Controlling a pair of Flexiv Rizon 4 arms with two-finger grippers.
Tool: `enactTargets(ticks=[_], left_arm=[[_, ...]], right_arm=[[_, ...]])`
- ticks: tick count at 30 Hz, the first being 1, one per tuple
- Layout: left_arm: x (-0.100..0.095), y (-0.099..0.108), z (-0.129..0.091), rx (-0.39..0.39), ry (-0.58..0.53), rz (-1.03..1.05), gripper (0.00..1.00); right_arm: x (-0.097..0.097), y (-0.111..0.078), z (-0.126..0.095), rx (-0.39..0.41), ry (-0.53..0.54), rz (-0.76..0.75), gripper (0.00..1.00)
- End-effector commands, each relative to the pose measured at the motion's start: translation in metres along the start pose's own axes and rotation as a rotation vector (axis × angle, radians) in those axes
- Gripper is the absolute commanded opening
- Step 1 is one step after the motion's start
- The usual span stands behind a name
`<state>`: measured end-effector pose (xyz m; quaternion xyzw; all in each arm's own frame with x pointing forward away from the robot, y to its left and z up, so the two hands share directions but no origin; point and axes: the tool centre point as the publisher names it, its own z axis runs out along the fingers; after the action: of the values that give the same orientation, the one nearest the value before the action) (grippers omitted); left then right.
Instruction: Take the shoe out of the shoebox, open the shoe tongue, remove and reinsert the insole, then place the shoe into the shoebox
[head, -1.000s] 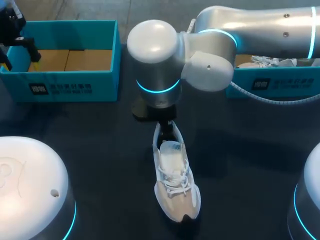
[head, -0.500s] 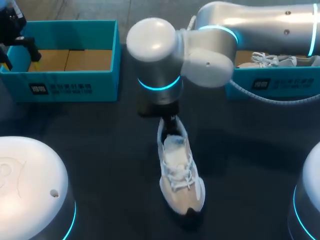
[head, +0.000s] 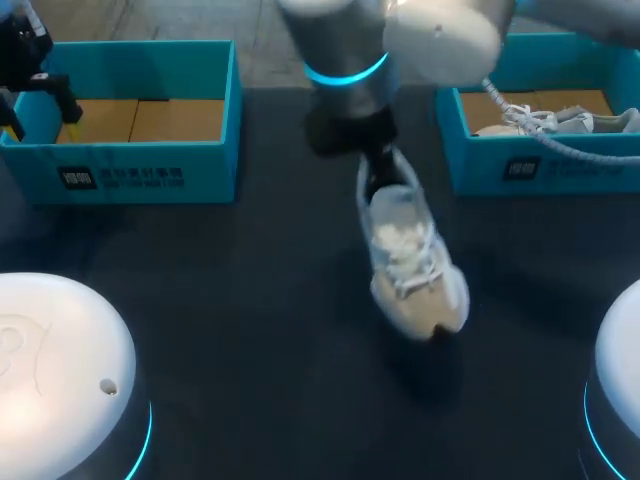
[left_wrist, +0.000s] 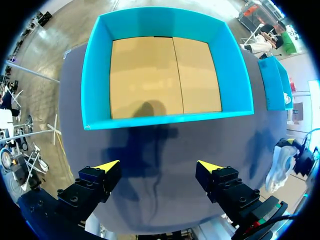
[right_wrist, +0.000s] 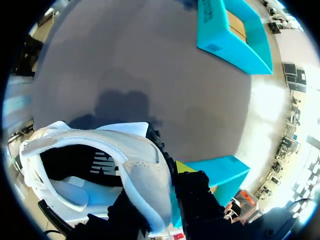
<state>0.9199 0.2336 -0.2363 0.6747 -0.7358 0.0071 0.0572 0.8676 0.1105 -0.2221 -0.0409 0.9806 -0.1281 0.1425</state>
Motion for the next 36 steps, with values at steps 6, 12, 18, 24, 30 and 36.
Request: enactTargets(ticks=[6, 12, 18, 24, 30, 36], left_arm=[[0.0, 0.0, -0.001, -0.001, -0.002, 0.0, 1.0], [0.0, 0.0, -0.001, -0.001, -0.002, 0.0, 1.0], [0.0, 0.0, -0.001, -0.001, -0.002, 0.0, 1.0], [0.0, 0.0, -0.001, -0.001, -0.002, 0.0, 1.0], [0.0, 0.0, -0.001, -0.001, -0.002, 0.0, 1.0], [0.0, 0.0, -0.001, -0.001, -0.002, 0.0, 1.0]], right_arm=[[-0.05, -0.094, -0.022, -0.008, -0.025, -0.024, 0.0], [-0.077, -0.128, -0.024, -0.031, -0.023, -0.03, 0.0], [-0.088, -0.139, -0.022, -0.053, -0.01, -0.022, 0.0], [-0.088, -0.139, -0.022, -0.053, -0.01, -0.022, 0.0], [-0.088, -0.139, -0.022, -0.053, -0.01, -0.022, 0.0], [-0.096, -0.144, -0.021, -0.038, -0.001, -0.019, 0.0]])
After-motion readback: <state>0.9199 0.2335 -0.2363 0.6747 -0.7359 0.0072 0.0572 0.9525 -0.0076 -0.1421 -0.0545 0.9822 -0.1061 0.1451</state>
